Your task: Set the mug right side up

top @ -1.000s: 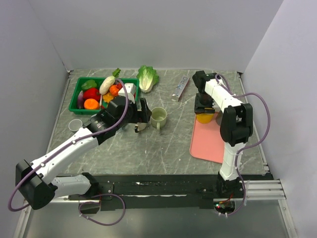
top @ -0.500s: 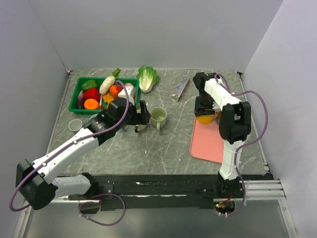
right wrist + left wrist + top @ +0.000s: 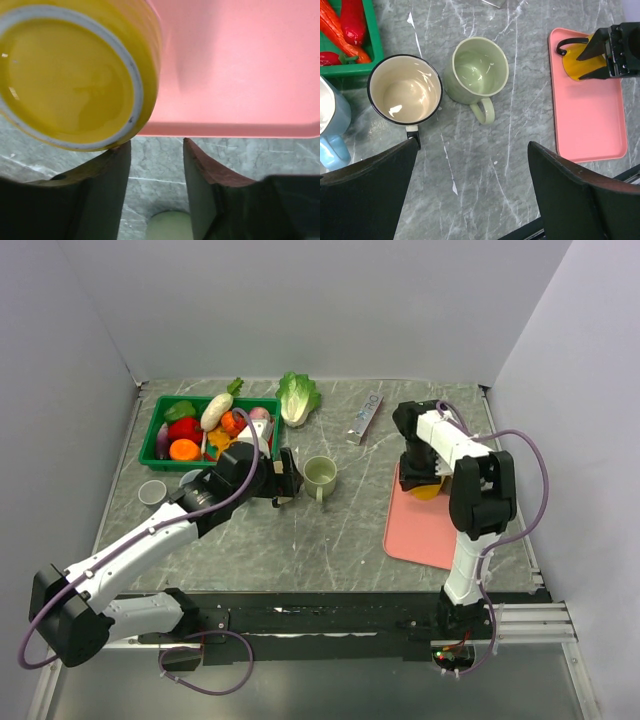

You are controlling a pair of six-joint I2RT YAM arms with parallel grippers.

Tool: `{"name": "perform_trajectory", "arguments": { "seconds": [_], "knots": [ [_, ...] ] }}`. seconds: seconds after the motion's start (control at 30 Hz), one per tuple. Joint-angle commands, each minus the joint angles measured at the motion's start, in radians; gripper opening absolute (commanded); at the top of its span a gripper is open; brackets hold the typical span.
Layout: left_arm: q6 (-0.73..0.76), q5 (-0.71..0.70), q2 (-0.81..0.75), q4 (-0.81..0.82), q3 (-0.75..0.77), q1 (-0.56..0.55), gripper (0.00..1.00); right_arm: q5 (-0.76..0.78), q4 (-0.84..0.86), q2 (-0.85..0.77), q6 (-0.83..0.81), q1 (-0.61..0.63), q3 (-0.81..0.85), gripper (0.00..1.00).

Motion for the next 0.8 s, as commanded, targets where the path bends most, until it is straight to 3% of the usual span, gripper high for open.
{"name": "perform_trajectory", "arguments": {
  "seconds": [0.0, 0.27, 0.57, 0.77],
  "knots": [
    [-0.012, 0.014, -0.037, 0.045, -0.016, 0.003, 0.97, 0.126, -0.046, -0.062, 0.082, -0.001, 0.025, 0.47],
    [-0.009, 0.011, -0.041, 0.046, -0.023, 0.005, 0.97, 0.199, -0.067, -0.021, -0.004, 0.007, 0.094, 0.43],
    [-0.009, 0.006, -0.041, 0.039, -0.025, 0.005, 0.97, 0.204, -0.067, 0.087, -0.06, 0.004, 0.22, 0.49],
    [-0.009, -0.003, -0.037, 0.037, -0.025, 0.005, 0.97, 0.19, -0.018, 0.088, -0.053, 0.004, 0.169, 0.5]
  ]
}}
